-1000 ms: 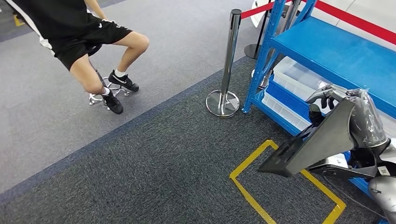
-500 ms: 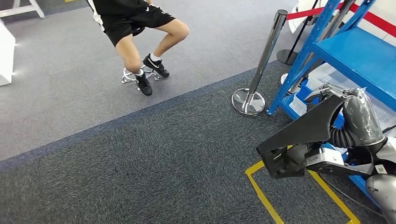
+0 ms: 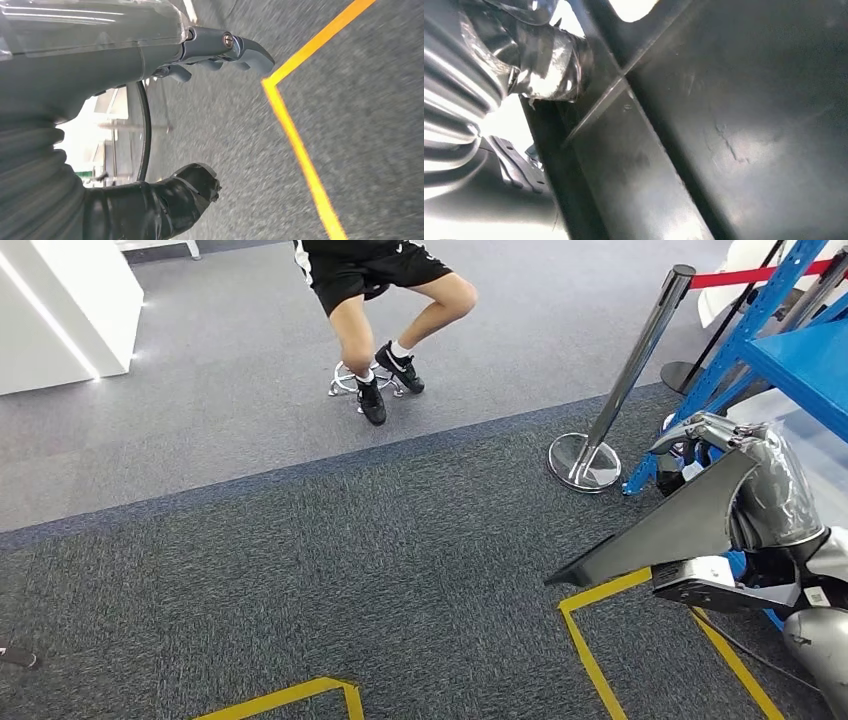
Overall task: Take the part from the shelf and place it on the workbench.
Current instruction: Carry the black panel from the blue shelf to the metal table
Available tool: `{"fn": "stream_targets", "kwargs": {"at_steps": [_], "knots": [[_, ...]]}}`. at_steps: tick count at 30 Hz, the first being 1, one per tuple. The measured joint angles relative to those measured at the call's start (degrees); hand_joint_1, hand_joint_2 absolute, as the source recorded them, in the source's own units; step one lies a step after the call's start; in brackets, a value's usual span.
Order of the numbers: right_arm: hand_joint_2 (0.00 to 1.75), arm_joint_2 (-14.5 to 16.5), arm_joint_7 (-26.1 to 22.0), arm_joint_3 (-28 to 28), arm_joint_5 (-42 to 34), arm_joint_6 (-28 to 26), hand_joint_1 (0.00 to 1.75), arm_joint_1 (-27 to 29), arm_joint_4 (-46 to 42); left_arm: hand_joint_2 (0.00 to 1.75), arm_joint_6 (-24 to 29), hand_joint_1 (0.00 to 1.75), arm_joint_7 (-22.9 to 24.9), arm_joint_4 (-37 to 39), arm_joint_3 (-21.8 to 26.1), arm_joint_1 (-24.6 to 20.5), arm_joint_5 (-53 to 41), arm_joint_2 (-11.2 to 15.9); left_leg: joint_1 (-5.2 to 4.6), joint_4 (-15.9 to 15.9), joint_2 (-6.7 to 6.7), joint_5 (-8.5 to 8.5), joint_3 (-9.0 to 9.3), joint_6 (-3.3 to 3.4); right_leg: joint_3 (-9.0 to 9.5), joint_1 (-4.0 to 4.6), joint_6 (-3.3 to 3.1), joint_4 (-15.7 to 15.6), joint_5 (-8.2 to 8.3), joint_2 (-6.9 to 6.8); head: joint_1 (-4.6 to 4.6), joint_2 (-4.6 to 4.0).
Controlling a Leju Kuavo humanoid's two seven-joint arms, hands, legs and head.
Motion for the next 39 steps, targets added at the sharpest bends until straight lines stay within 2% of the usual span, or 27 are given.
{"fn": "stream_targets", "kwargs": {"at_steps": [1, 2, 3, 4, 5, 6, 7, 8, 9, 11, 13, 15, 17, 18, 19, 20, 22, 24, 26, 27, 29, 31, 33, 34, 35, 37, 39], "knots": [[1.75, 0.0, 0.1, 0.0, 0.0, 0.1, 1.75, -0.3, 0.1, 1.75, 0.0, 0.0, -0.1, 0.0, 0.0, 0.0, 0.0, 0.0, 0.42, 3.9, 0.66, -2.23, -0.8, -0.5, -0.92, -0.01, 0.09, 0.0, 0.74, -0.77, 0.0, 0.0], [1.75, 0.0, 0.2, 0.0, -0.1, 0.2, 1.75, -0.5, 0.2, 1.75, 0.0, 0.0, -0.2, 0.0, 0.0, -0.1, 0.0, 0.0, 0.88, 7.1, 0.97, -2.89, -1.06, -0.96, -1.88, -0.04, 0.28, 0.1, 1.47, -1.56, -0.01, 0.0], [1.75, 0.0, 0.3, 0.0, -0.2, 0.4, 1.75, -0.6, 0.3, 1.75, 0.0, 0.0, -0.2, 0.0, 0.0, -0.1, 0.0, 0.0, 1.33, 8.7, 1.16, -2.16, -0.56, -1.41, -2.87, -0.09, 0.52, 0.1, 2.18, -2.37, -0.02, 0.0], [1.75, 0.0, 0.4, 0.0, -0.3, 0.5, 1.75, -0.6, 0.5, 1.75, 0.0, 0.0, -0.2, 0.0, 0.0, -0.2, 0.0, 0.0, 1.76, 8.5, 1.43, -0.73, 0.92, -1.85, -3.87, -0.17, 0.82, 0.2, 2.86, -3.15, -0.02, 0.0], [1.75, -0.1, 0.4, -0.1, -0.3, 0.6, 1.75, -0.8, 0.6, 1.75, 0.0, 0.0, -0.3, 0.0, 0.0, -0.3, 0.0, 0.0, 2.17, 6.2, 2.17, 0.47, 3.64, -2.3, -4.85, -0.25, 1.2, 0.4, 3.47, -3.87, -0.03, 0.0], [1.75, -0.2, 0.5, -0.2, -0.4, 0.7, 1.75, -0.9, 0.6, 1.75, 0.0, 0.0, -0.3, 0.0, 0.0, -0.4, 0.0, 0.0, 2.39, 2.2, 3.44, 0.37, 7.4, -2.71, -5.71, -0.32, 1.61, 0.7, 3.91, -4.52, -0.06, 0.0], [1.75, -0.5, 0.5, -0.5, -0.5, 0.7, 1.75, -1.1, 0.7, 1.75, 0.0, 0.0, -0.3, 0.0, 0.0, -0.5, 0.0, 0.0, 2.26, -2.2, 4.49, -0.7, 10.83, -2.72, -6.39, -0.42, 2.09, 1.1, 4.23, -5.16, -0.03, 0.01], [1.75, -0.8, 0.5, -0.8, -0.6, 0.7, 1.75, -1.3, 0.7, 1.75, 0.0, 0.0, -0.4, 0.0, 0.0, -0.6, 0.0, -0.1, 2.03, -5.8, 5.34, -2.05, 13.28, -2.38, -6.79, -0.53, 2.62, 1.5, 4.53, -5.85, 0.0, 0.01], [1.75, -1.0, 0.5, -1.0, -0.8, 0.8, 1.75, -1.4, 0.8, 1.75, 0.0, 0.0, -0.5, 0.0, 0.0, -0.6, 0.1, -0.1, 1.6, -8.0, 5.57, -3.18, 14.47, -1.78, -6.95, -0.73, 3.15, 1.6, 4.82, -6.49, 0.01, 0.01], [1.75, -1.1, 0.5, -1.1, -1.4, 1.3, 1.75, -1.5, 1.1, 1.75, 0.0, 0.0, -0.9, 0.0, 0.1, -0.5, 0.3, 0.0, 0.98, -8.9, 4.47, -2.9, 13.97, -0.02, -6.88, -1.38, 4.32, 1.5, 5.49, -7.45, 0.05, 0.0], [1.75, -1.0, 0.4, -1.0, -2.2, 2.0, 1.75, -1.4, 1.5, 1.75, 0.1, 0.0, -1.3, 0.1, 0.1, -0.5, 0.5, 0.2, 0.66, -9.2, 3.29, -1.73, 13.4, 1.47, -7.67, -1.94, 4.9, 3.4, 3.6, -4.81, 0.2, 0.0], [1.75, -0.9, 0.4, -1.2, -2.7, 2.3, 1.75, -1.3, 1.8, 1.75, 0.2, 0.0, -1.4, 0.1, 0.2, -0.6, 0.5, 0.3, 0.28, -9.2, 2.23, -0.62, 12.5, 2.39, -10.3, -1.78, 4.77, 10.1, -1.24, -0.7, 0.46, 0.0], [1.75, -1.0, 0.4, -1.4, -2.9, 2.4, 1.75, -1.2, 2.1, 1.75, 0.3, 0.0, -1.5, 0.2, 0.2, -0.6, 0.5, 0.4, -0.39, -9.1, 0.86, 0.21, 11.44, 2.89, -12.64, -1.09, 4.19, 17.1, -4.67, 0.63, 0.57, 0.0], [1.75, -0.9, 0.4, -1.4, -3.0, 2.5, 1.75, -1.1, 2.2, 1.75, 0.3, 0.0, -1.5, 0.3, 0.2, -0.6, 0.5, 0.4, -0.71, -8.9, 0.07, 0.53, 10.98, 3.07, -12.54, -0.68, 3.71, 18.1, -4.87, 0.79, 0.57, 0.0], [1.75, -0.9, 0.4, -1.4, -3.0, 2.6, 1.75, -1.1, 2.3, 1.75, 0.3, 0.0, -1.5, 0.4, 0.2, -0.6, 0.5, 0.4, -0.99, -8.7, -0.79, 0.78, 10.6, 3.19, -11.19, -0.22, 3.07, 16.7, -4.04, 0.99, 0.57, 0.0], [1.75, -1.0, 0.4, -1.4, -3.1, 2.7, 1.75, -1.1, 2.3, 1.75, 0.3, 0.0, -1.5, 0.4, 0.2, -0.6, 0.5, 0.4, -1.18, -8.5, -1.66, 0.95, 10.36, 3.27, -8.72, 0.27, 2.35, 13.0, -2.5, 1.51, 0.57, 0.0], [1.75, -1.0, 0.4, -1.5, -3.1, 2.7, 1.75, -1.2, 2.3, 1.75, 0.3, 0.0, -1.5, 0.7, 0.2, -0.6, 0.5, 0.3, -1.24, -8.2, -3.14, 1.25, 9.95, 3.22, -4.04, 1.02, 0.83, 5.4, -0.46, 4.07, 0.47, 0.0], [1.75, -1.2, 0.4, -1.7, -3.2, 2.7, 1.75, -1.6, 2.3, 1.75, 0.3, 0.0, -1.5, 0.8, 0.3, -0.6, 0.5, 0.3, -0.94, -8.1, -4.4, 1.66, 9.38, 2.77, -2.51, 1.47, 0.03, 2.2, -0.07, 5.42, 0.38, 0.01], [1.75, -1.5, 0.4, -1.7, -3.2, 2.8, 1.75, -2.0, 2.3, 1.75, 0.4, 0.0, -1.4, 0.9, 0.3, -0.5, 0.6, 0.4, -0.79, -8.3, -5.57, 2.06, 8.94, 2.14, -2.32, 1.54, -0.18, 1.5, 0.44, 4.21, 0.43, 0.01], [1.75, -1.4, 0.5, -1.7, -3.1, 2.9, 1.75, -2.2, 2.3, 1.75, 0.4, 0.0, -1.3, 1.0, 0.4, -0.5, 0.6, 0.4, -0.86, -8.1, -5.27, 1.95, 8.78, 1.91, -1.99, 1.39, -0.23, 0.8, 0.73, 3.41, 0.44, 0.01], [1.75, -0.9, 1.2, -1.2, -2.0, 3.3, 1.75, -2.6, 2.3, 1.75, 0.5, 0.0, -1.2, 1.0, 0.6, -0.5, 0.7, 0.4, -0.93, -5.6, -2.75, 0.18, 7.46, 1.27, -1.34, 0.98, -0.39, -0.6, 1.36, 1.8, 0.44, 0.0], [1.75, 0.0, 2.6, -0.3, 0.1, 3.4, 1.75, -3.3, 2.3, 1.75, 0.4, 0.0, -1.0, 1.0, 0.9, -0.6, 0.8, 0.5, -0.37, 0.9, 0.02, -3.27, 4.28, 0.34, -1.22, 0.93, -0.45, -0.9, 1.52, 0.33, 0.39, 0.0], [1.75, 1.0, 4.6, 1.2, 2.2, 3.1, 1.75, -4.0, 2.3, 1.75, -0.1, 0.0, -0.6, 0.9, 1.2, -0.6, 0.6, 0.6, 0.42, 6.5, 0.84, -5.23, 1.38, -0.57, -1.32, 0.77, -0.33, -0.8, 1.44, -1.21, 0.38, 0.0], [1.75, 1.4, 5.7, 2.1, 3.0, 2.9, 1.75, -4.2, 2.4, 1.75, -0.5, 0.0, -0.4, 0.7, 1.4, -0.6, 0.5, 0.6, 0.8, 6.6, 1.08, -4.61, 1.33, -1.02, -1.36, 0.62, -0.12, -0.6, 1.3, -2.08, 0.38, 0.0], [1.75, 1.6, 6.6, 2.8, 3.5, 2.5, 1.75, -4.3, 2.4, 1.75, -0.8, 0.0, -0.3, 0.4, 1.4, -0.4, 0.3, 0.5, 1.08, 4.5, 1.46, -3.13, 2.44, -1.41, -1.39, 0.42, 0.18, -0.3, 1.1, -2.85, 0.38, 0.0], [1.75, 1.6, 7.8, 3.6, 3.8, 1.8, 1.75, -4.7, 2.4, 1.75, -0.9, 0.0, -0.3, -0.1, 1.4, -0.1, 0.1, 0.3, 1.41, -3.0, 3.2, 0.41, 6.5, -1.96, -1.44, 0.15, 1.05, 0.5, 0.43, -4.37, 0.36, 0.0], [1.75, 1.5, 8.3, 4.0, 3.8, 1.3, 1.75, -4.9, 2.3, 1.75, -0.2, 0.0, -0.6, -0.4, 0.8, 0.1, 0.0, 0.1, 1.25, -7.1, 4.15, 1.77, 8.56, -1.36, -1.49, 0.19, 1.96, 1.2, -0.12, -5.57, 0.44, 0.0]]}}
